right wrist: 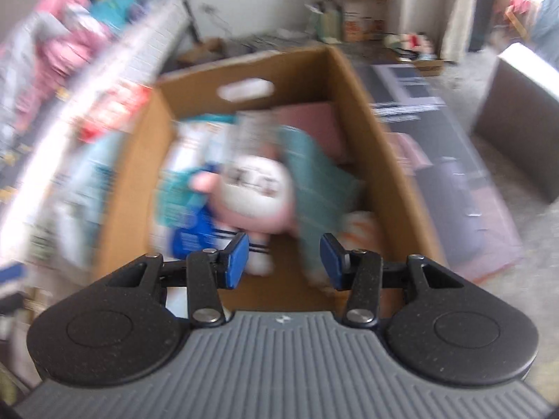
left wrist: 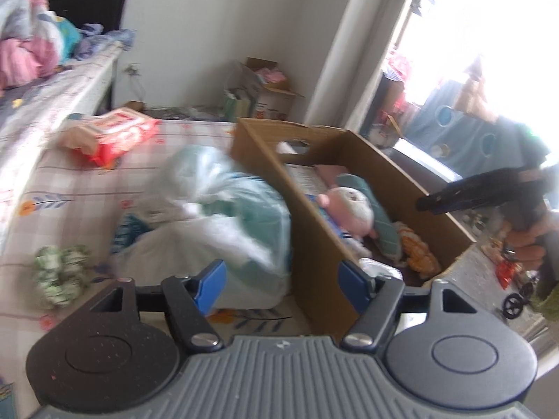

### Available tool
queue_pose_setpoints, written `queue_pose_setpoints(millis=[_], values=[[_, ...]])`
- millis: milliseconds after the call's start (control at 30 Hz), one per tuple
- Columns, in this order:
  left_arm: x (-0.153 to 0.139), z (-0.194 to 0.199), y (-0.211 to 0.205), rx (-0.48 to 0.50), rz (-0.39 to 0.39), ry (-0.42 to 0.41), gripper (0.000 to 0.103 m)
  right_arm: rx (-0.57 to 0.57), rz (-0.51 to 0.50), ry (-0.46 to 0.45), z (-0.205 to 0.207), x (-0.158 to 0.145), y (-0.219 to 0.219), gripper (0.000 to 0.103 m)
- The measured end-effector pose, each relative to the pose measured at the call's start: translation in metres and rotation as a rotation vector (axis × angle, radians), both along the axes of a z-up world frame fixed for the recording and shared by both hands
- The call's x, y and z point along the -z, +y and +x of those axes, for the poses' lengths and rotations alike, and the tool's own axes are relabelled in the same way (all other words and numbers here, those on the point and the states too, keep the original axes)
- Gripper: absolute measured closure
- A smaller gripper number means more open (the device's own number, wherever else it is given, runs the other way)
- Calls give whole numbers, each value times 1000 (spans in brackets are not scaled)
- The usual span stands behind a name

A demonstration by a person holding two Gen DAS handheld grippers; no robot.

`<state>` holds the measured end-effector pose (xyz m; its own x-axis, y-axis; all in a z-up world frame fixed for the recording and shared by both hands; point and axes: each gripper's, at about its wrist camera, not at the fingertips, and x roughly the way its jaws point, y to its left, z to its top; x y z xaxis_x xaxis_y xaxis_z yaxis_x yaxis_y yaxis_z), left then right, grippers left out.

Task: Organize soft objects
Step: 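Reach the right tool to the green scrunchie and grasp it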

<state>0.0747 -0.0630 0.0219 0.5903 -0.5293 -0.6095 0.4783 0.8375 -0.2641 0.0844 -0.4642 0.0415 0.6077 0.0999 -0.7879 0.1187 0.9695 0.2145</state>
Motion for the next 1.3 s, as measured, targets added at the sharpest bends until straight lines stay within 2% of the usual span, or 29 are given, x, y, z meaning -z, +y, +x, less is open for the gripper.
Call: queue_pose_setpoints(millis=[100,200,367,467,633,700,767,833,1000,1167,1300], values=[[0,-6,25,-58,11,8,22,-64,78,-41,3,-10,29,53],[1,-13,55,-125,23,20,21,-168,148,-81,10,-19,66,53],[7,-28,91,-218,90,13,20,-362,216,-119,25,-32,137,53],[17,-32,104,-242,122,26,16,-461,245,-91,35,-31,178,53],[47,-20,105,-271,237,103,15,-591,250,14,57,-18,250,51],[64,-11,109,-295,243,160,16,-619,241,55,67,-10,275,50],[78,-2,114,-307,214,215,16,-651,230,88,80,-1,300,48],[87,3,118,-314,195,246,17,-674,209,118,96,5,322,42],[99,5,121,-309,183,254,17,-743,91,178,142,37,381,33],[104,9,116,-307,221,227,22,-786,-21,262,172,81,427,30],[105,10,117,-313,236,205,30,-783,-81,296,185,106,445,29]])
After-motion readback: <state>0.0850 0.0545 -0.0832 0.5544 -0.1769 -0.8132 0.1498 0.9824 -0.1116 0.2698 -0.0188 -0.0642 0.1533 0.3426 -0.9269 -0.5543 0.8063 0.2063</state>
